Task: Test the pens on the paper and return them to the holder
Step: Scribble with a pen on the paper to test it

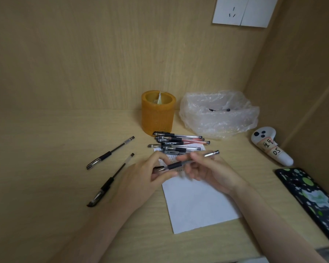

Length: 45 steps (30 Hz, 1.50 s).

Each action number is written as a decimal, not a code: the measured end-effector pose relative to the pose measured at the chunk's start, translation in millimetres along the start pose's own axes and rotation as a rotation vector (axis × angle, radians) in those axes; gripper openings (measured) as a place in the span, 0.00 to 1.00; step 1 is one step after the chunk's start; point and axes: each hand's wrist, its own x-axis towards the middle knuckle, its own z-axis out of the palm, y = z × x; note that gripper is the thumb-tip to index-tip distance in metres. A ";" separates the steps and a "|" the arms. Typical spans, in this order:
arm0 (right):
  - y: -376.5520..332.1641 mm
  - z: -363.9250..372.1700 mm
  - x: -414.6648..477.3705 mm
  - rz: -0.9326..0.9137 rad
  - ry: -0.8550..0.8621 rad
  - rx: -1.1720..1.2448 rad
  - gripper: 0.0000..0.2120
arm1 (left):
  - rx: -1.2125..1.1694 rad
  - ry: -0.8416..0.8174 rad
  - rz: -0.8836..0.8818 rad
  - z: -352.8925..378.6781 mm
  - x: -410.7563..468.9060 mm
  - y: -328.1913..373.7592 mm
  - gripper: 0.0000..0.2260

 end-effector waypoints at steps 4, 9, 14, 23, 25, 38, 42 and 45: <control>-16.0 -17.4 -2.7 -0.073 0.285 0.151 0.17 | 0.013 0.023 -0.078 2.9 1.0 -5.9 0.14; -16.6 -31.0 -5.4 -0.038 0.436 0.154 0.17 | 0.130 -0.012 -0.108 4.1 1.3 -8.9 0.19; -4.6 -33.8 -1.8 -0.094 0.630 -0.147 0.14 | 0.170 -0.035 -0.114 4.9 0.2 -9.7 0.22; 0.9 -28.1 -1.5 -0.160 0.850 -0.400 0.22 | 0.177 -0.078 -0.137 5.1 1.7 -9.2 0.24; 0.8 -28.2 -0.9 -0.158 0.880 -0.425 0.24 | 0.184 -0.079 -0.139 5.1 1.9 -9.2 0.24; 8.6 -33.0 1.0 -0.135 1.034 -0.588 0.17 | 0.179 -0.096 -0.159 5.3 2.0 -9.3 0.24; 9.2 -32.1 1.1 -0.144 1.020 -0.615 0.18 | 0.180 -0.102 -0.164 4.9 2.3 -7.9 0.24; 10.0 -32.9 1.3 -0.152 1.016 -0.627 0.17 | 0.177 -0.108 -0.166 4.4 2.1 -6.8 0.24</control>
